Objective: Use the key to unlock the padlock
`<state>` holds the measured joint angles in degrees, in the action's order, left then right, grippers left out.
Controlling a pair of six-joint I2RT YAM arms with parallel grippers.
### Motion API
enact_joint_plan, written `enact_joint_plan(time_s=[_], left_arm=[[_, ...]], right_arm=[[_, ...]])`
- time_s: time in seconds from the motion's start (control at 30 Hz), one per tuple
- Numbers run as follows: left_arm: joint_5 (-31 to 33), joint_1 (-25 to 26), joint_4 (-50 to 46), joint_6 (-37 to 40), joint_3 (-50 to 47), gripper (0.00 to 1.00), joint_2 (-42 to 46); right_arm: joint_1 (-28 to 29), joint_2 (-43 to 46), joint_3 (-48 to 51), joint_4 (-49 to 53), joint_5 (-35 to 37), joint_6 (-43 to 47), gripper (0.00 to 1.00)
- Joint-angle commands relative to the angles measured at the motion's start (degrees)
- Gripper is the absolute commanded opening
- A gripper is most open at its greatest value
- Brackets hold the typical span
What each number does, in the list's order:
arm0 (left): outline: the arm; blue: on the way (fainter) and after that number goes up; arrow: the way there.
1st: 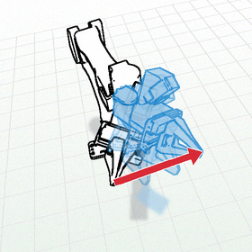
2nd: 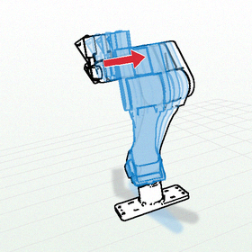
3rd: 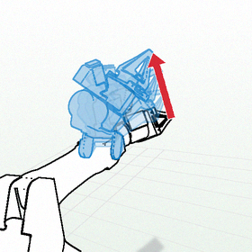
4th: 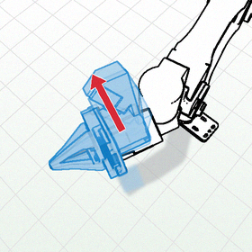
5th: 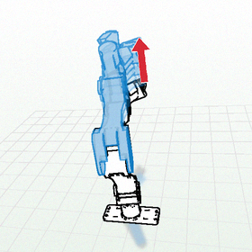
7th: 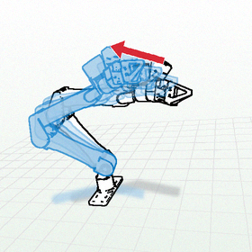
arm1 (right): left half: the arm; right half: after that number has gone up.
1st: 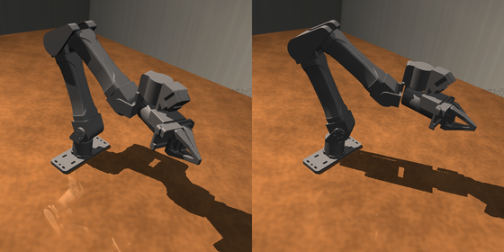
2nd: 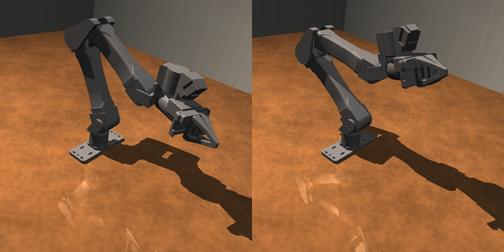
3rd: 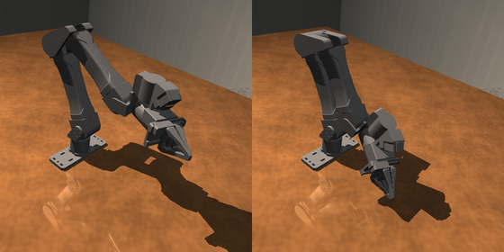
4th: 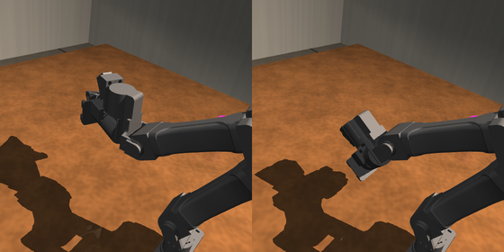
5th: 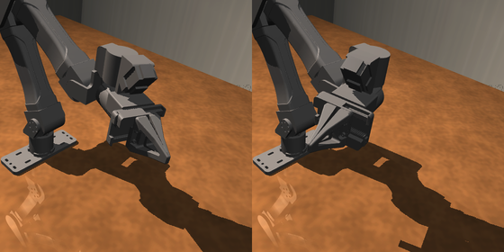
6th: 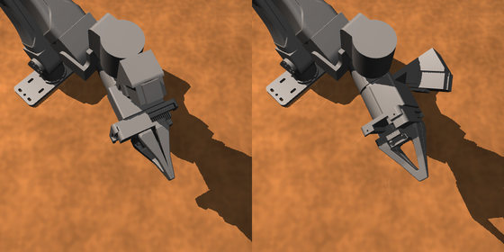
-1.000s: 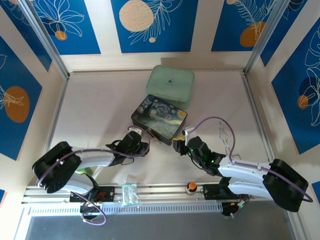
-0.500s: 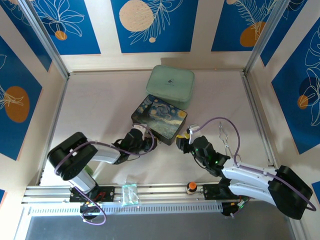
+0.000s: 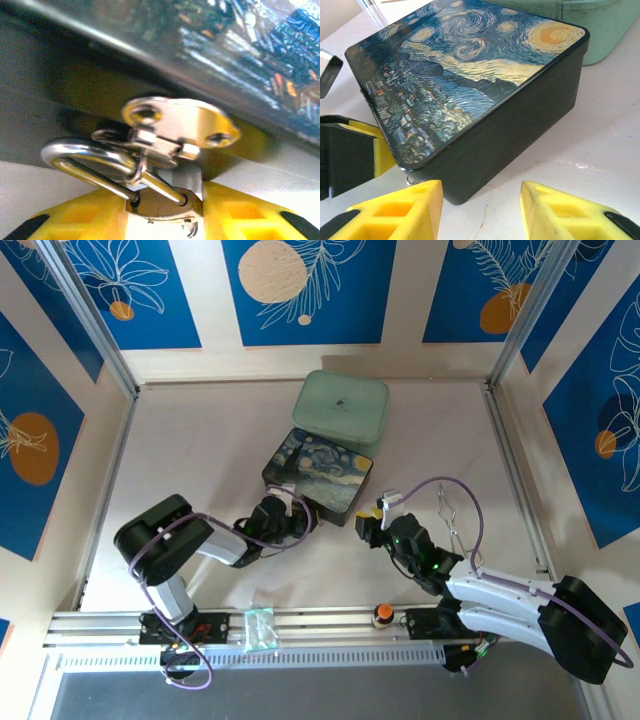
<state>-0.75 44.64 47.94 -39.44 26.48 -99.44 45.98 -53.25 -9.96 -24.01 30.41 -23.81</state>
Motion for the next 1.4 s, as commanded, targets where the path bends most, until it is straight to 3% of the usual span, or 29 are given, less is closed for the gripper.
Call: enact_joint_plan(time_s=[0.0, 0.4, 0.5, 0.7, 1.03, 1.2, 1.37], left_arm=[[-0.8, -0.6, -5.9, -0.8, 0.0, 0.29, -2.9], [-0.4, -0.5, -25.3, -3.4, 1.9, 0.11, 7.1], [1.2, -0.4, -36.0, -2.6, 5.0, 0.1, 9.4], [1.9, -0.4, -48.5, 0.7, 9.2, 0.1, 9.6], [11.9, -0.8, -67.7, 7.0, 13.7, 0.2, 13.7], [11.9, -1.0, -70.7, 7.8, 14.9, 0.23, 12.3], [14.8, -0.9, -73.8, 7.7, 15.2, 0.16, 11.3]], right_arm=[[-0.4, 0.0, 0.7, -1.7, -0.6, 0.0, 0.45], [-0.2, -6.2, -1.1, -4.4, -1.8, -0.5, 0.44], [0.2, -7.3, -1.9, -3.8, -1.4, -0.8, 0.44], [2.0, -8.3, -3.2, -3.8, 0.7, -0.9, 0.44], [1.5, -11.8, -5.3, -2.0, 2.2, -3.5, 0.44], [2.3, -12.0, -6.0, -1.7, 2.4, -3.5, 0.44], [2.3, -12.1, -5.8, -1.7, 2.3, -3.8, 0.44]])
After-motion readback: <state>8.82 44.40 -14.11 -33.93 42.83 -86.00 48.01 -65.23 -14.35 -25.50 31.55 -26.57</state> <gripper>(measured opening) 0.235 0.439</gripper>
